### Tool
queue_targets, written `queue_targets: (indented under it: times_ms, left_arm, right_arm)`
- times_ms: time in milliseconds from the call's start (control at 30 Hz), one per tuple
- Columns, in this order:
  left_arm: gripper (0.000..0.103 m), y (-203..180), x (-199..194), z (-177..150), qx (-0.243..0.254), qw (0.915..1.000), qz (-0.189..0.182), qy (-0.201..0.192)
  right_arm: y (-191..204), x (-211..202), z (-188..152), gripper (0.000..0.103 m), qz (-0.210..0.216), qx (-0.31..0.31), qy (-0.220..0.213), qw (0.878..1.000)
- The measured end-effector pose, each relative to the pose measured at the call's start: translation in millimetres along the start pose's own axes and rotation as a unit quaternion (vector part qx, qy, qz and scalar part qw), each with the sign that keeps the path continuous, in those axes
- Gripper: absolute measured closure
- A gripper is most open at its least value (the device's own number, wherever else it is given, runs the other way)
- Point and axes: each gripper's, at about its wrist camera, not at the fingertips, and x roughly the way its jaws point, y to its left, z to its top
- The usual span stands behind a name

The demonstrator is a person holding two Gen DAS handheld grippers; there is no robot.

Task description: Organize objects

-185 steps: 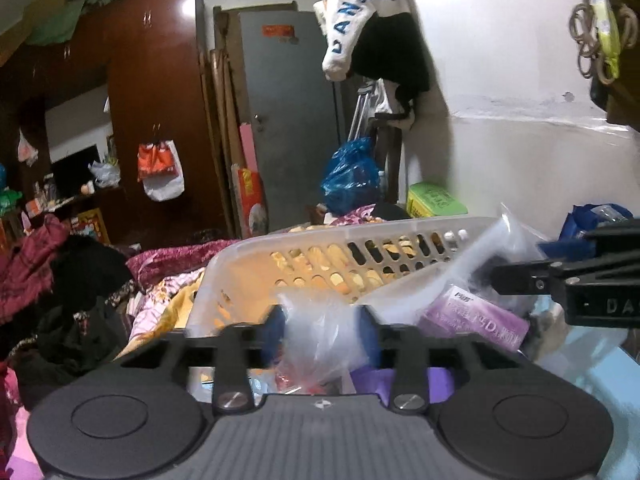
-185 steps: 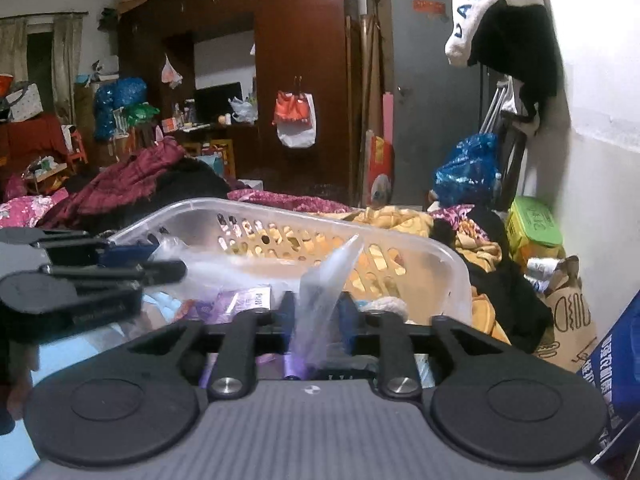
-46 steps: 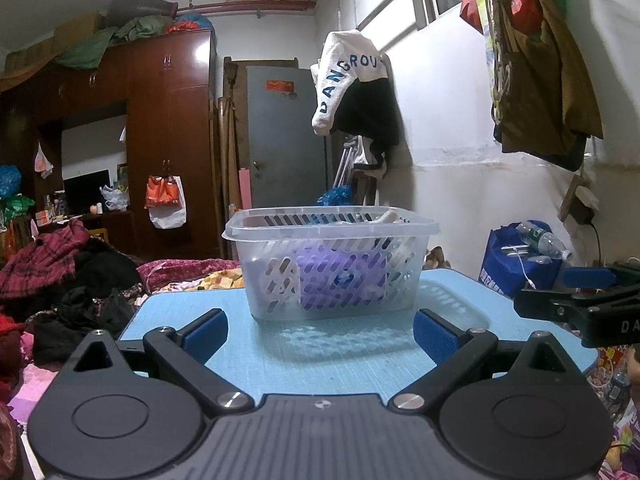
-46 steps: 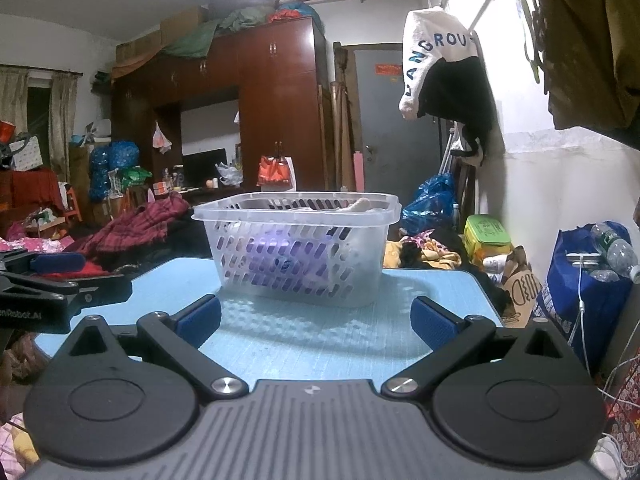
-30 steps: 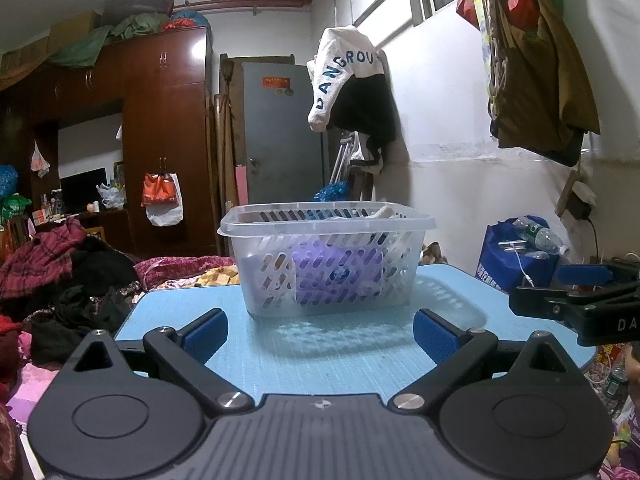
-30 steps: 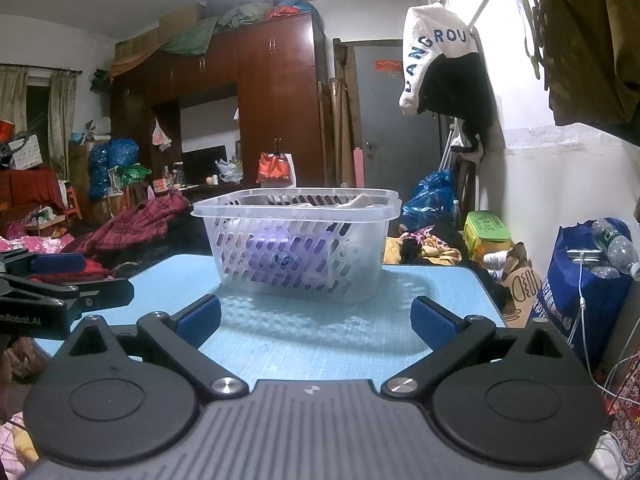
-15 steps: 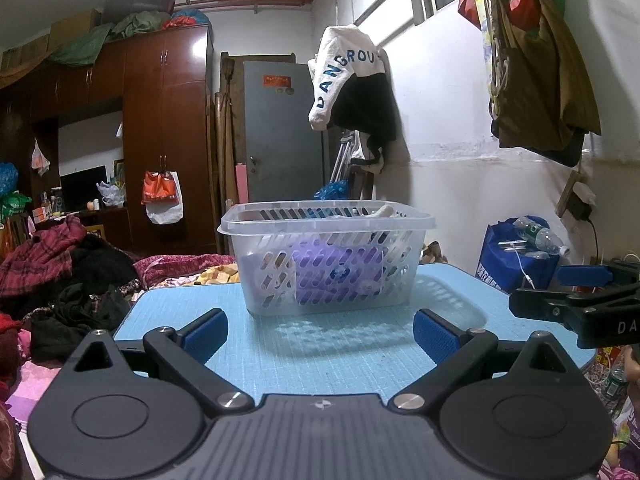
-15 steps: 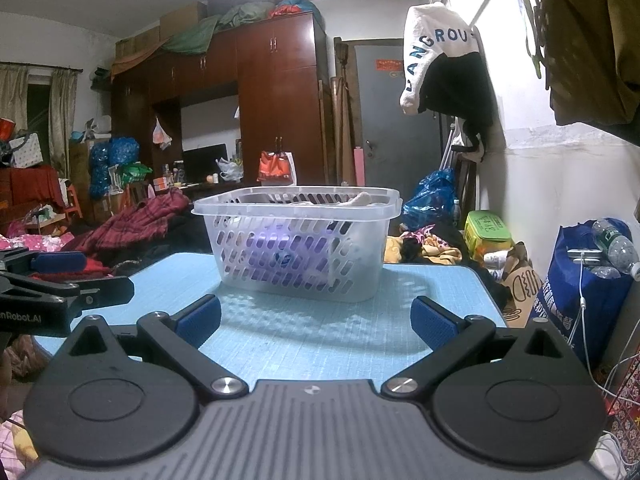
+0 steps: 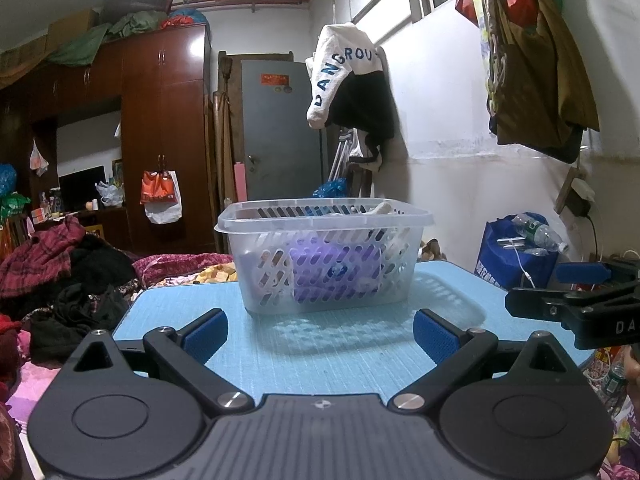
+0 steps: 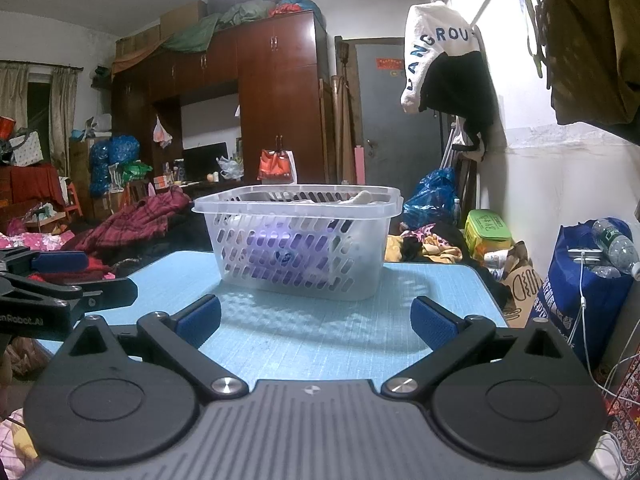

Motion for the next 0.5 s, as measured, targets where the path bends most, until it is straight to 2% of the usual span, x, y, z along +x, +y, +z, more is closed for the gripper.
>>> queue_targets:
  times_ms: [500]
  left_arm:
    - [0.003, -2.4, -0.5, -0.1, -0.001, 0.9999, -0.009, -0.009]
  right_arm:
    - [1.1, 2.8, -3.6, 0.000, 0.001, -0.002, 0.003, 1.000]
